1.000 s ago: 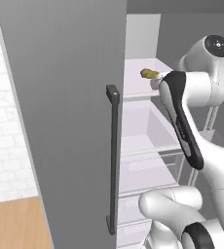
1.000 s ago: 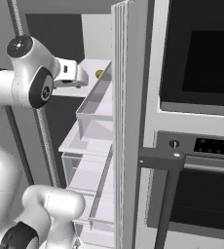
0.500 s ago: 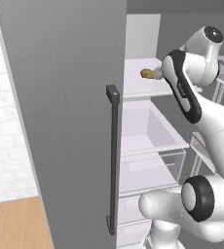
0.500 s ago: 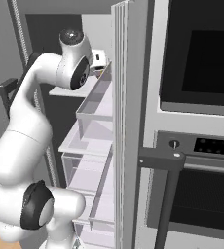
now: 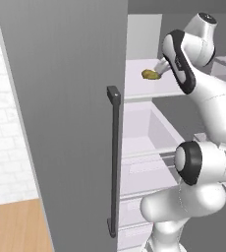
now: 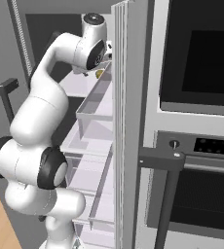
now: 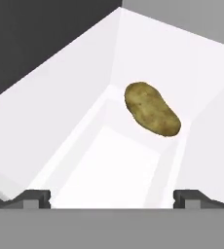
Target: Place one potato and one steak in each tupperware on the nearby counter, to pack two identical lunches.
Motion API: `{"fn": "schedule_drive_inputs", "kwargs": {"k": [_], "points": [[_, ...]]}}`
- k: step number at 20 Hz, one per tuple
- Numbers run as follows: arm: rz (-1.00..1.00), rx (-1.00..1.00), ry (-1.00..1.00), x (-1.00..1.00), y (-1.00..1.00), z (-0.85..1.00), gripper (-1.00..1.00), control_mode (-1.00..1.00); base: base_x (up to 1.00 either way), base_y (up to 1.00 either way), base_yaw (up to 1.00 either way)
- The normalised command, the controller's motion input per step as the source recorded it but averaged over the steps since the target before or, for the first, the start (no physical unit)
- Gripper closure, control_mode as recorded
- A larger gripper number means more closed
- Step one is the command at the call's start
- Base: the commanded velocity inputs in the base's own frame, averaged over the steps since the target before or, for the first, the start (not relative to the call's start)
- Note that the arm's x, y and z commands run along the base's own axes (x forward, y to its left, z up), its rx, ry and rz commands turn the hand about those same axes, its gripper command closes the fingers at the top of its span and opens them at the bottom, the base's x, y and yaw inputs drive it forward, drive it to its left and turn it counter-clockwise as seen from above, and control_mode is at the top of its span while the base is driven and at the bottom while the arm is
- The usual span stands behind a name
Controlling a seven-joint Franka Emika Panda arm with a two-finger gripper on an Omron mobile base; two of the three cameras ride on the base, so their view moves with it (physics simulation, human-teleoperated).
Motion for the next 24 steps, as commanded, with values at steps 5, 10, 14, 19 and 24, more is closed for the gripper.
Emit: {"fn": "schedule_drive_inputs", "kwargs": {"k": [5,10,14,19,24], "points": [[0.00,-0.09,-0.03,0.43,0.07,-0.28,-1.00,-1.00,0.00,0.00,0.00],[0.04,-0.14,-0.03,0.58,0.04,-0.53,-1.00,-1.00,0.00,0.00,0.00],[0.10,-0.15,-0.01,0.52,0.06,0.00,-1.00,-1.00,0.00,0.00,0.00],[0.09,-0.06,0.00,0.19,0.00,0.06,-1.00,-1.00,0.00,0.00,0.00],[0.06,0.00,0.01,0.29,0.00,-0.01,-1.00,-1.00,0.00,0.00,0.00]]}}
